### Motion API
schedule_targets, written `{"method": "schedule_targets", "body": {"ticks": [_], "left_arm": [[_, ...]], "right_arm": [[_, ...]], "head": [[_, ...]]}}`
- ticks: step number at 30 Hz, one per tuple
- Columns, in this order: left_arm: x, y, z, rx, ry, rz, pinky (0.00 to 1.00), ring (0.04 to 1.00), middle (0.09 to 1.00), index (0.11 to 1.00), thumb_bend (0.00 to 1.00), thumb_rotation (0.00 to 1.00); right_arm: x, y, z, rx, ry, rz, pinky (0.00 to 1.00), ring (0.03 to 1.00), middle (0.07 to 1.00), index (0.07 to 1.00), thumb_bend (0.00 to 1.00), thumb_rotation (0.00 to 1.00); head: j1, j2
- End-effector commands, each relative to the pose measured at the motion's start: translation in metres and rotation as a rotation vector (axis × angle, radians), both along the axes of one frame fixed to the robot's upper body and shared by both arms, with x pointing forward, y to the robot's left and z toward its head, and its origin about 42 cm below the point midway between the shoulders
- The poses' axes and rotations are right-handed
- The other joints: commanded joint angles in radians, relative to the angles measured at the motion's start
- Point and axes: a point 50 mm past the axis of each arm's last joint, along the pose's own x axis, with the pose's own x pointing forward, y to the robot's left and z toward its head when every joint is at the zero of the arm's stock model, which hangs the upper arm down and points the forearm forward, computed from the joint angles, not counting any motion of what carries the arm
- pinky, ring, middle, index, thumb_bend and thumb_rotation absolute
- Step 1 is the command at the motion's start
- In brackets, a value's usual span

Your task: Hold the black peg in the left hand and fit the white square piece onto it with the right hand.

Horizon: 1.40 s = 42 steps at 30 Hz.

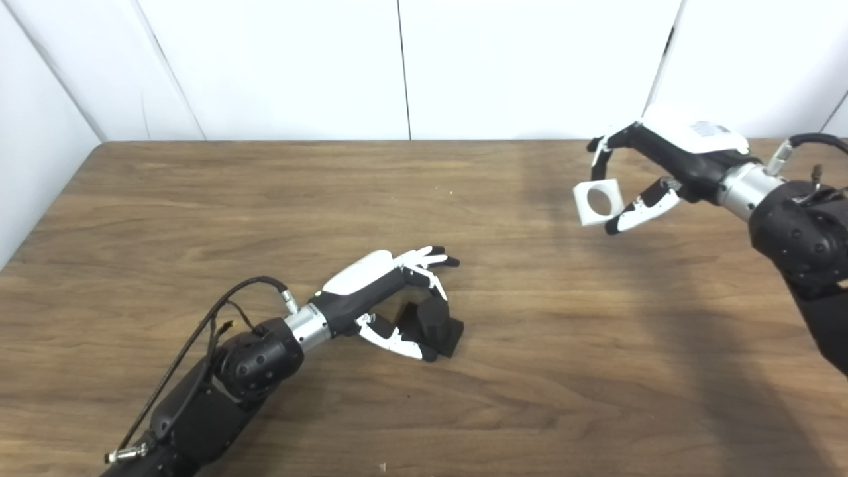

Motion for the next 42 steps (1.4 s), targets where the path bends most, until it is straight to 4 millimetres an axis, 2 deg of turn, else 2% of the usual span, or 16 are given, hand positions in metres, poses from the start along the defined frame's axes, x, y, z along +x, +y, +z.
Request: {"method": "schedule_targets", "body": {"ticks": [1,10,20,30,42], "left_arm": [[-0.009,0.01,-0.035,0.176,0.11,0.018,0.99,1.0,0.935,0.492,0.52,0.08],[-0.008,0.01,-0.034,0.182,0.105,0.016,1.0,1.0,0.934,0.492,0.52,0.08],[-0.009,0.009,-0.033,0.181,0.107,0.017,1.0,1.0,0.933,0.491,0.52,0.08],[-0.008,0.009,-0.031,0.183,0.112,0.015,1.0,1.0,0.935,0.492,0.52,0.08],[-0.009,0.006,-0.031,0.181,0.112,0.011,1.0,1.0,0.936,0.492,0.52,0.08]], "right_arm": [[-0.002,0.013,0.031,0.0,-0.099,0.075,0.75,0.858,0.783,0.478,0.52,0.13],[-0.02,0.045,0.031,0.021,-0.096,0.18,0.75,0.87,0.798,0.479,0.52,0.13],[-0.032,0.069,0.03,0.05,-0.073,0.265,0.88,0.872,0.806,0.479,0.52,0.13],[-0.041,0.09,0.031,0.024,-0.039,0.342,0.9,0.876,0.801,0.478,0.52,0.14],[-0.047,0.119,0.016,0.001,0.008,0.44,0.88,0.868,0.802,0.479,0.52,0.14]], "head": [[0.001,0.001],[-0.003,0.004],[-0.005,0.007],[-0.005,0.014],[-0.004,0.022]]}}
